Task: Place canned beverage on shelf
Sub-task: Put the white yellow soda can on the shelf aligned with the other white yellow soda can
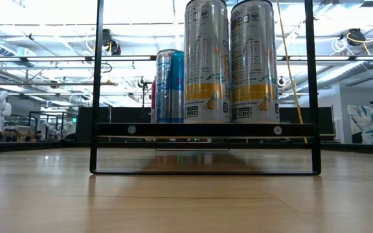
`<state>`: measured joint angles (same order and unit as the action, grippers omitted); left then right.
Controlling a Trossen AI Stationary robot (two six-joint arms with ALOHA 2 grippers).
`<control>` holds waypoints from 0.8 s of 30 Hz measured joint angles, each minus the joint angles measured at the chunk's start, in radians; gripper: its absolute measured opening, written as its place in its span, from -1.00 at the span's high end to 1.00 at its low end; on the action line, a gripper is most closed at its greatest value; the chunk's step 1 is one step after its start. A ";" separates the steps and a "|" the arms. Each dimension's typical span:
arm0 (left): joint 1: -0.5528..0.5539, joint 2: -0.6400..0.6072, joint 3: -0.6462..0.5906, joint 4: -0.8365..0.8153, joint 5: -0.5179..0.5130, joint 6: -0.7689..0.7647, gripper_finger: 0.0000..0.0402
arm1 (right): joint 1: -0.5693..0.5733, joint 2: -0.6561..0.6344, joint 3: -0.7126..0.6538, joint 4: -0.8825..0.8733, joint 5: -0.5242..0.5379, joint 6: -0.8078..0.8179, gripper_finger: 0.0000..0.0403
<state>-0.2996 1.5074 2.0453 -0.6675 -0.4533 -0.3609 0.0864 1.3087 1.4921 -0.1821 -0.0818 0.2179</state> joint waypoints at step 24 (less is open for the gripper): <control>0.081 0.080 0.000 0.214 -0.210 0.035 -0.73 | 0.001 -0.002 0.000 0.034 0.282 -0.139 -0.05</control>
<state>-0.2188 1.5878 2.0453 -0.4534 -0.6630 -0.3255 0.0872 1.3069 1.4921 -0.1482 0.2001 0.0793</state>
